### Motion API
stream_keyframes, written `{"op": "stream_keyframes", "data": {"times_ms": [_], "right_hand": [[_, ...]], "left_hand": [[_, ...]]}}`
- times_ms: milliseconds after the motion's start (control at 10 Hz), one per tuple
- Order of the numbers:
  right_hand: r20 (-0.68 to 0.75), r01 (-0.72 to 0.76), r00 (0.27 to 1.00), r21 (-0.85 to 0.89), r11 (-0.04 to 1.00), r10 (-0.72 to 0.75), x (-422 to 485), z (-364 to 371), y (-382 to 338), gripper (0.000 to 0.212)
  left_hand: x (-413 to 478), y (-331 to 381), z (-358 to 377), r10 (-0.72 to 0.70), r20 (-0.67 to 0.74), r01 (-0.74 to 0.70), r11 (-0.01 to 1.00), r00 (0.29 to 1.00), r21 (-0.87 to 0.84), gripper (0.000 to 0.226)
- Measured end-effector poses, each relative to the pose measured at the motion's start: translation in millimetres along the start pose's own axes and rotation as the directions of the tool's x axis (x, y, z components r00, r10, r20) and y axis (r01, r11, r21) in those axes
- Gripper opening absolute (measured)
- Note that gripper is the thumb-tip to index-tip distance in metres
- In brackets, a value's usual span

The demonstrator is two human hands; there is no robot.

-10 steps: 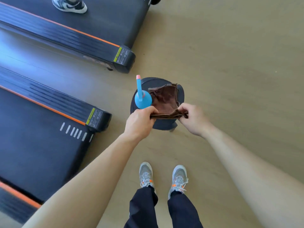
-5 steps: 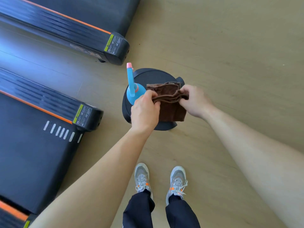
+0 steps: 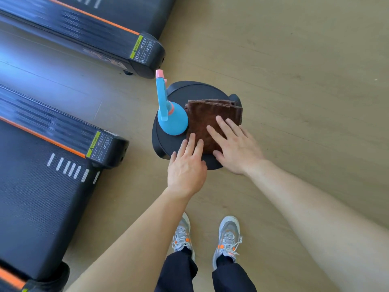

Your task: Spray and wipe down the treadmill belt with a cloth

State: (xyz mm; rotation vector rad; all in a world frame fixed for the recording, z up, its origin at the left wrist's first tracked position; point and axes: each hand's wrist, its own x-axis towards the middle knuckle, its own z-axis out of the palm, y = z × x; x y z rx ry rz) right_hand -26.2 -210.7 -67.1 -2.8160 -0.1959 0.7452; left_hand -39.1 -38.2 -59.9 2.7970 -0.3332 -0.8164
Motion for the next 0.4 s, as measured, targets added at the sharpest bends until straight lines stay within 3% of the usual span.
{"op": "stream_keyframes", "data": {"times_ms": [200, 300, 400], "right_hand": [[0.136, -0.071, 0.989, 0.044, 0.996, 0.064, 10, -7, -5, 0.072], [0.106, -0.110, 0.989, 0.035, 0.993, 0.106, -1, -33, -16, 0.067], [0.070, -0.174, 0.983, 0.062, 0.983, 0.170, -30, -60, -20, 0.063]], "left_hand": [[7, 0, -15, 0.001, 0.152, -0.006, 0.999, 0.988, 0.031, 0.069], [0, 6, -41, -0.014, 0.183, 0.004, 0.999, 0.983, 0.055, 0.065], [-27, 18, -70, -0.026, 0.105, 0.022, 0.999, 0.994, 0.042, 0.058]]}}
